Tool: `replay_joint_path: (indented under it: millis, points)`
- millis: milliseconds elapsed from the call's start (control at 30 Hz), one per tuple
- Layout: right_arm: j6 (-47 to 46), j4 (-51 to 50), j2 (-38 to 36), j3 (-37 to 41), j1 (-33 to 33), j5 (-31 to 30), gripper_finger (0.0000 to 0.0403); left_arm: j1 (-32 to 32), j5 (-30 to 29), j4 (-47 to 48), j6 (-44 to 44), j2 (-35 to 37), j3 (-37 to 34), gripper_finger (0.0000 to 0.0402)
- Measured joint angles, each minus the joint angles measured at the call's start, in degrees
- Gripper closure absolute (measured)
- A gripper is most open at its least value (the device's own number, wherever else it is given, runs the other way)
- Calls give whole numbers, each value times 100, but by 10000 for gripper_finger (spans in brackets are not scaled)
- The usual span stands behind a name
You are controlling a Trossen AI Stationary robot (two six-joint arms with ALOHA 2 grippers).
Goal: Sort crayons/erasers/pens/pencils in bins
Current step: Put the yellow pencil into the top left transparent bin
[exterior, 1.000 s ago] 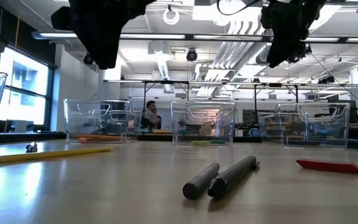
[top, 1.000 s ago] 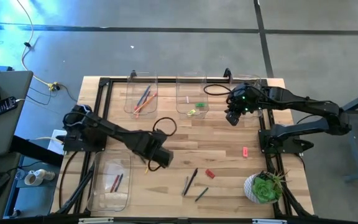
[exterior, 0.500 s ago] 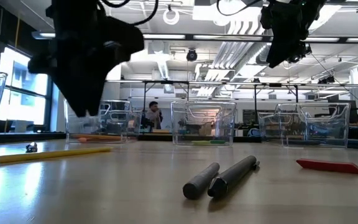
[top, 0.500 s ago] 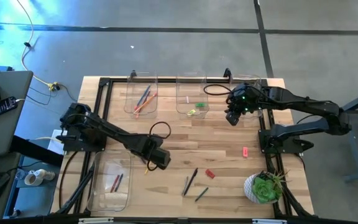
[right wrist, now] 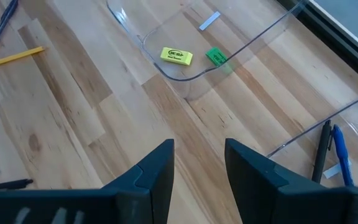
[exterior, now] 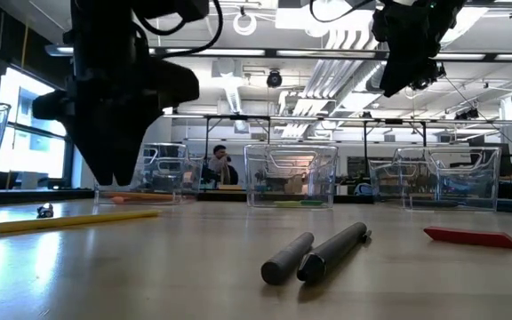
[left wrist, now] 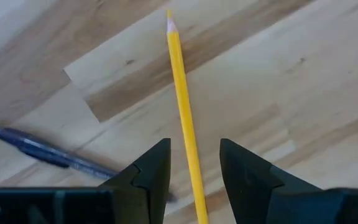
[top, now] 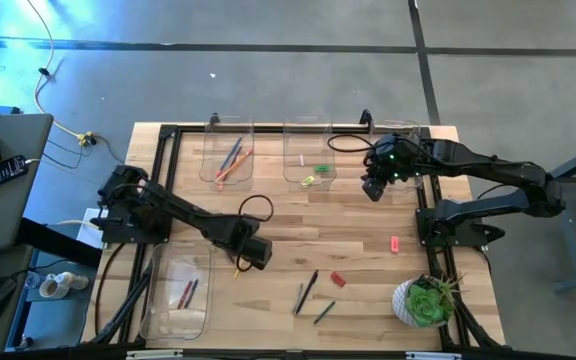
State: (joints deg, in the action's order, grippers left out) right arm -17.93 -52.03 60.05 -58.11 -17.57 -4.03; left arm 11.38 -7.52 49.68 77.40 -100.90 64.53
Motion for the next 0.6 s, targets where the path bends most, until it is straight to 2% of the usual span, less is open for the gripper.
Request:
replay_joint_path:
  millis: [400, 600]
  points:
    - [0, -1, 0, 0, 1, -37, 269, -55, 205, -92, -57, -586, 0, 281]
    - [-1, -2, 0, 0, 0, -36, 269, -55, 326, -261, 50, -699, 11, 298]
